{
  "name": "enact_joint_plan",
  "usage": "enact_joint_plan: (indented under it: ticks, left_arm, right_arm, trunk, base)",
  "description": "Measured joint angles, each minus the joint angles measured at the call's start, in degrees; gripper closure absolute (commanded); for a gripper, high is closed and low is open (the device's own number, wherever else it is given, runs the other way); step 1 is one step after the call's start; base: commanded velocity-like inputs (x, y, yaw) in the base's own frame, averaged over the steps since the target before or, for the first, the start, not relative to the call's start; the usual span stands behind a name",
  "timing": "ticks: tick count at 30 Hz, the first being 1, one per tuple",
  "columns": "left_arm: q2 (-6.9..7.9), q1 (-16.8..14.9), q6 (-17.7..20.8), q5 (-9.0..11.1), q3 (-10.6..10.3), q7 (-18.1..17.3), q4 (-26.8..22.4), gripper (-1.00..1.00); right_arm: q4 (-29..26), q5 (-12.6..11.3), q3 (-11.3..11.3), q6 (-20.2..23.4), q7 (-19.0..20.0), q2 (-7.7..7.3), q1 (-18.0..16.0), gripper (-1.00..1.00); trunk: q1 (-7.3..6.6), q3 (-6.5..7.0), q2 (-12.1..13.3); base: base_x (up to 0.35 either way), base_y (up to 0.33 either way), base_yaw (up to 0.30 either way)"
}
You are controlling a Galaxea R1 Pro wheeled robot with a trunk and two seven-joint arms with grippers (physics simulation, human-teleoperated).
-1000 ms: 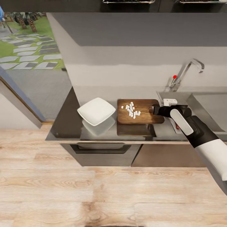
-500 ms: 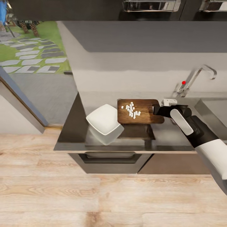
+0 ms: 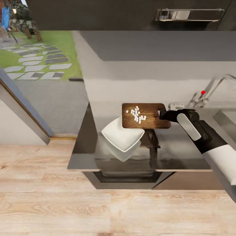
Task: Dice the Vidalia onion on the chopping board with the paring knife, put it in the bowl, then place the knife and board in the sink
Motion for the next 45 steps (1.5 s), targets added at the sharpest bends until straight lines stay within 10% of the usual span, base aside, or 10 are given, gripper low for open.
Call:
enact_joint_plan:
  ticks: [45]
  left_arm:
    - [0.01, -0.01, 0.08, 0.0, -0.02, 0.0, 0.46, -1.0]
  right_arm:
    - [1.4, 0.16, 3.47, -9.54, 1.33, 0.45, 0.37, 1.0]
  trunk:
    - [0.02, 0.99, 0.0]
  base:
    - [0.032, 0.043, 0.0]
